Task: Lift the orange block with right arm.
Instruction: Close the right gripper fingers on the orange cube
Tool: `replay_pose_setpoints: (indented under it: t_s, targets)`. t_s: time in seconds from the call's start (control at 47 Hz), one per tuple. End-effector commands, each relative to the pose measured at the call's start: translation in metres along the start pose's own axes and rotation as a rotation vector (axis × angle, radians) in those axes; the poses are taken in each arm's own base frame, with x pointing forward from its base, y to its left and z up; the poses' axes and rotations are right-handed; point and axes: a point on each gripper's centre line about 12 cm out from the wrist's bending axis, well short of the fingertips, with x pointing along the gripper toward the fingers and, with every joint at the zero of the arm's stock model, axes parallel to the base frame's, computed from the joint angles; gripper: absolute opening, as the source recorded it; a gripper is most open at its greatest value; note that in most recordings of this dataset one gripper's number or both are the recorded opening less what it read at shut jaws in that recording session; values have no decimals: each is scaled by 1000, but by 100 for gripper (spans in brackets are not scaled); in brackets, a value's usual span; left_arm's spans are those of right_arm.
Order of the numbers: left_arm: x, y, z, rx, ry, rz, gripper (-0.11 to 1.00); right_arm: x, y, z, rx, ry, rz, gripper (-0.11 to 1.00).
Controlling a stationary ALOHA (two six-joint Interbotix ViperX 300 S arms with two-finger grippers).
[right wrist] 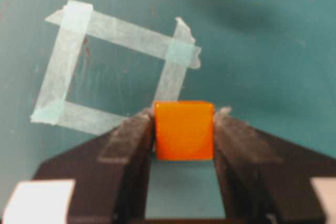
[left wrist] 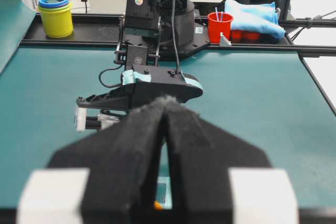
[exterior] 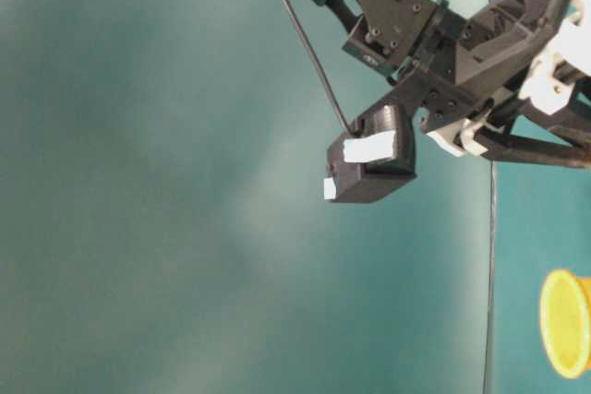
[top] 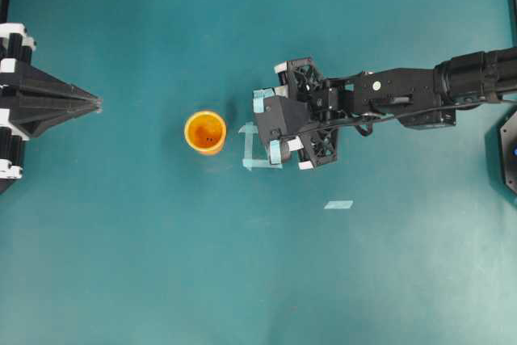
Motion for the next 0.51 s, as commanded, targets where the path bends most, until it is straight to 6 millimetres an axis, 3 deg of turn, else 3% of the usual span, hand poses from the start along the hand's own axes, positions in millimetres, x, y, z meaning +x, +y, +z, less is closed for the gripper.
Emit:
replay_pose_setpoints:
  t_s: [0.0,0.489]
  targets:
    - [3,0,11,2,-26,1,0,-6,-6,12,6,-35,-16,41]
    - [2,0,9,2,2,1,0,-13,-12,22,3,-21,-18,41]
